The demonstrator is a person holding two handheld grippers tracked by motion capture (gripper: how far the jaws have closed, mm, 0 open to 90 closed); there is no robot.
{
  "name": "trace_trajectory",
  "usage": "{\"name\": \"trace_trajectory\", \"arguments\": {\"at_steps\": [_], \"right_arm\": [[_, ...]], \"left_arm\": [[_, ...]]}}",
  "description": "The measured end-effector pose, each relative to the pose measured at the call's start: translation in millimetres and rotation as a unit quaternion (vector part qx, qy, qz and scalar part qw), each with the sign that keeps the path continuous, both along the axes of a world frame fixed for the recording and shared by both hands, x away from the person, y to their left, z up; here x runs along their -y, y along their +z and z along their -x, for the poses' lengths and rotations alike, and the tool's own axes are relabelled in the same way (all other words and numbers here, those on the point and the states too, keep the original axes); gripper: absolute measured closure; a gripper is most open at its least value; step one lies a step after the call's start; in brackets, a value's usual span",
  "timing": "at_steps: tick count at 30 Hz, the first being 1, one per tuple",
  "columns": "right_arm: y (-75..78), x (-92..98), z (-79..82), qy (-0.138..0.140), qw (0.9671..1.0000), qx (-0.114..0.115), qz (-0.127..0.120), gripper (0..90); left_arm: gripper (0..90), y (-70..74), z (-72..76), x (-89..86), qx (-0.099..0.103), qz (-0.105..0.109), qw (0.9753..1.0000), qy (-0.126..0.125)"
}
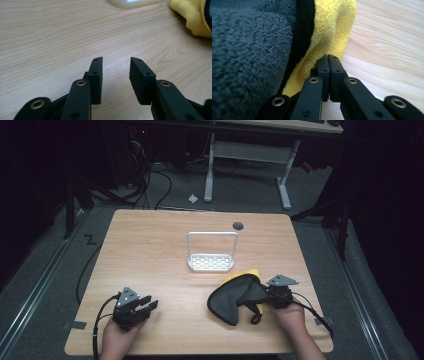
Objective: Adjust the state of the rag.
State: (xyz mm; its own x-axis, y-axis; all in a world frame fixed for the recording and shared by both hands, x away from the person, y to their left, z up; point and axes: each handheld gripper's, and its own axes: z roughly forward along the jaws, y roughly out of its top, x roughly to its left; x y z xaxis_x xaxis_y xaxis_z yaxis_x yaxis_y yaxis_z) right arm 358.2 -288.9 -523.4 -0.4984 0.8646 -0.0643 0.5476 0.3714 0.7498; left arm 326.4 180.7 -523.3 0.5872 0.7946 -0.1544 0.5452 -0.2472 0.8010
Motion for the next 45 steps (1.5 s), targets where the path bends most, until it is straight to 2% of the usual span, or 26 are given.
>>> {"name": "trace_trajectory", "arguments": {"at_steps": [9, 12, 14, 17, 25, 29, 32, 34, 36, 38, 39, 40, 44, 45], "right_arm": [[1.4, -39.2, 1.8, 0.041, 0.9991, -0.001, -0.001, 89.7], [1.6, -43.3, 1.7, 0.045, 0.9988, -0.003, -0.018, 89.8], [2.2, -47.9, 3.5, 0.049, 0.9986, 0.013, 0.016, 89.7], [2.6, -52.7, 5.5, 0.054, 0.9981, 0.017, 0.022, 89.7], [4.1, -52.4, 8.0, 0.053, 0.9981, 0.024, 0.022, 88.6], [4.9, -50.1, 8.5, 0.048, 0.9979, 0.029, 0.030, 84.2], [9.5, -44.9, 12.4, 0.032, 0.9976, 0.045, 0.042, 78.8], [12.6, -40.6, 16.7, 0.025, 0.9971, 0.054, 0.047, 78.1], [15.0, -33.0, 21.7, 0.018, 0.9976, 0.058, 0.034, 77.7], [15.9, -29.4, 24.3, 0.012, 0.9975, 0.060, 0.035, 77.4], [16.9, -26.7, 27.8, 0.006, 0.9972, 0.062, 0.041, 77.2], [19.1, -22.0, 36.4, 0.004, 0.9970, 0.069, 0.034, 76.5], [22.6, -14.5, 53.4, -0.011, 0.9974, 0.067, 0.021, 74.5], [22.6, -14.5, 53.4, -0.011, 0.9974, 0.067, 0.021, 74.5]], "left_arm": [[63.6, 0.1, 0.2, 2.6, 0.000, -0.001, 1.0000, -0.005], [63.6, 0.4, 0.0, 2.7, 0.001, -0.002, 1.0000, -0.006], [63.6, 0.6, -0.1, 3.1, 0.001, -0.001, 1.0000, -0.006], [63.6, 1.1, 0.5, 3.9, 0.003, -0.002, 1.0000, -0.009], [63.1, 0.1, 0.4, 9.5, -0.001, 0.000, 0.9999, -0.015], [60.9, 0.6, 2.7, 17.8, -0.002, 0.006, 0.9997, -0.025], [58.0, 0.9, 4.0, 26.7, -0.007, 0.017, 0.9991, -0.037], [56.3, 4.1, 5.9, 38.6, -0.004, 0.031, 0.9981, -0.052], [54.7, 6.4, 6.3, 46.8, -0.002, 0.043, 0.9970, -0.064], [54.2, 7.8, 6.7, 50.4, 0.002, 0.046, 0.9967, -0.067], [53.8, 8.7, 6.7, 54.4, 0.001, 0.056, 0.9957, -0.074], [52.2, 10.3, 5.9, 62.3, -0.002, 0.070, 0.9938, -0.087], [50.2, 11.7, 4.3, 77.7, -0.003, 0.075, 0.9910, -0.110], [49.8, 11.7, 4.3, 77.7, -0.003, 0.075, 0.9910, -0.110]]}}
